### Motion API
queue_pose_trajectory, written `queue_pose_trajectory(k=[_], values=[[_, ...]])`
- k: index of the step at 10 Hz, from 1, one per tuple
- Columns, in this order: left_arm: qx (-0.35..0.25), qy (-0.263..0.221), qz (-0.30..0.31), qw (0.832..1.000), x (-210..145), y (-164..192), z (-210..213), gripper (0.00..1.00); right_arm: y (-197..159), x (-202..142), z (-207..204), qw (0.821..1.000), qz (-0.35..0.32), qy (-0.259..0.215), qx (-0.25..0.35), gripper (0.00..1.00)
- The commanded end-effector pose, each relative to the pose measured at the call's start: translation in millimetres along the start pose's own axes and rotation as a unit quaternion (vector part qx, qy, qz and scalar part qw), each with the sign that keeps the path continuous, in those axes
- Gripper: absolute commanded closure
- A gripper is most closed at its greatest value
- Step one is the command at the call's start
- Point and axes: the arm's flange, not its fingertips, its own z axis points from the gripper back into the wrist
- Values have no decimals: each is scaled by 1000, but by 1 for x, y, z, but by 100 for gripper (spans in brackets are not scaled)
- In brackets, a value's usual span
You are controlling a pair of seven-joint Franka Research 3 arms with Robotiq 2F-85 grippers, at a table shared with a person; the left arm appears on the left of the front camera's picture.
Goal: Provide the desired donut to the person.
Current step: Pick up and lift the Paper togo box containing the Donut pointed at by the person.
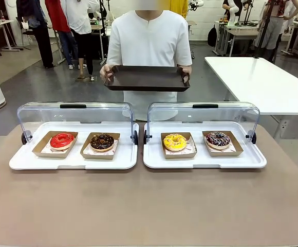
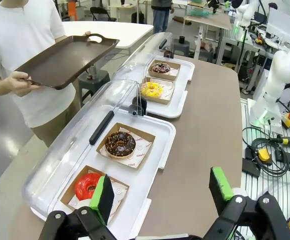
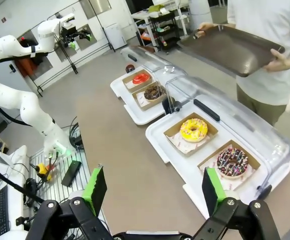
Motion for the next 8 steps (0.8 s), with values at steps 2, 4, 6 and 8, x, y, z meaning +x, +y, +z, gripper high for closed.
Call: queue_pose_trajectory(k=[2, 4, 6, 8], values=[[-1, -2, -2, 1000, 1, 0, 0, 0, -1, -1, 1, 1000, 1, -7, 0, 0], [-1, -2, -2, 1000, 1, 0, 0, 0, -1, -1, 1, 1000, 1, -7, 0, 0], [-1, -2, -2, 1000, 1, 0, 0, 0, -1, -1, 1, 1000, 1, -7, 0, 0], [-1, -2, -2, 1000, 1, 0, 0, 0, -1, -1, 1, 1000, 1, -7, 0, 0]])
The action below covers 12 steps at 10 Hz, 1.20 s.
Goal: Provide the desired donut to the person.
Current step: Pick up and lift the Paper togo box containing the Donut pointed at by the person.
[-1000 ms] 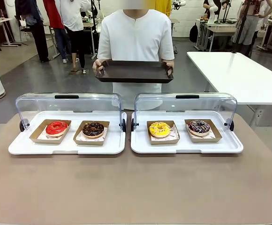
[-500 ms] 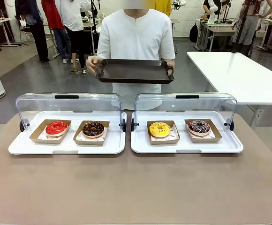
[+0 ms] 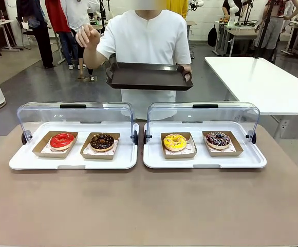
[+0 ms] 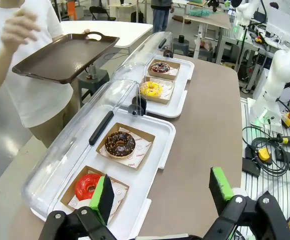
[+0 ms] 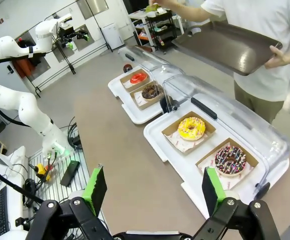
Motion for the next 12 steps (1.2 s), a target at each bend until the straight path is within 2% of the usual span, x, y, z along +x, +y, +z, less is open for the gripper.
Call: queue_pose_trajectory(k=[1, 12], values=[[-1, -3, -1, 1000, 0, 0, 1, 0, -1, 0, 0, 1000, 2, -8, 4, 0], [-1, -3, -1, 1000, 0, 0, 1, 0, -1, 0, 0, 1000, 2, -8, 4, 0]])
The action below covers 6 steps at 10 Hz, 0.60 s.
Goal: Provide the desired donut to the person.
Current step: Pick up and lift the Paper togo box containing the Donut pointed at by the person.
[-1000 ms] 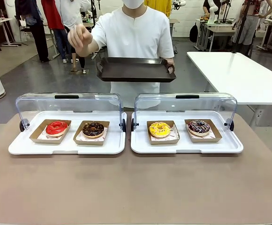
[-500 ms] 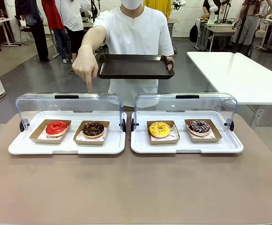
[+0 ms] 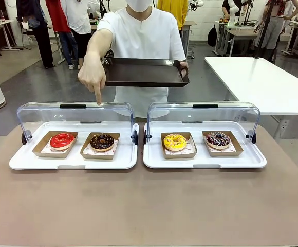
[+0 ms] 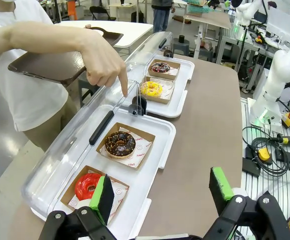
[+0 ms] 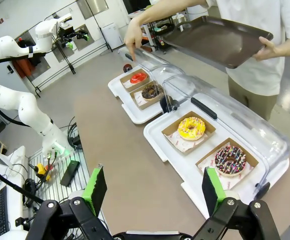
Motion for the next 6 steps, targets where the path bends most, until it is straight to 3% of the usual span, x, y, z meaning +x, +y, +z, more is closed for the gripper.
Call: queue_pose_trajectory(k=[1, 6], values=[[-1, -3, -1, 1000, 0, 0, 1, 0, -1, 0, 0, 1000, 2, -8, 4, 0], [-1, -3, -1, 1000, 0, 0, 1, 0, -1, 0, 0, 1000, 2, -8, 4, 0]])
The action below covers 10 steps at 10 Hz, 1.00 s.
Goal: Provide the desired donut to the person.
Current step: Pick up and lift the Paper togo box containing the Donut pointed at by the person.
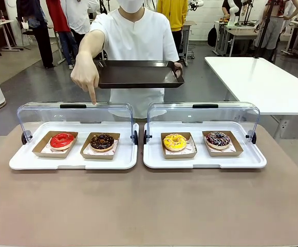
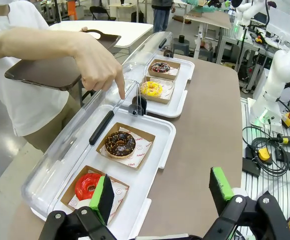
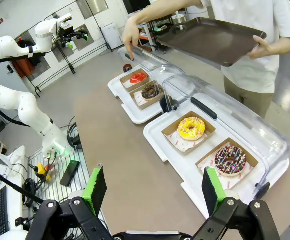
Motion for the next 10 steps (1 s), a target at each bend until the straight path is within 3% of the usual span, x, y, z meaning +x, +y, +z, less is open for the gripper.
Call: queue_pose_trajectory(k=[1, 10], values=[[-1, -3, -1, 1000, 0, 0, 1, 0, -1, 0, 0, 1000, 2, -8, 4, 0], [-1, -3, -1, 1000, 0, 0, 1, 0, -1, 0, 0, 1000, 2, -8, 4, 0]])
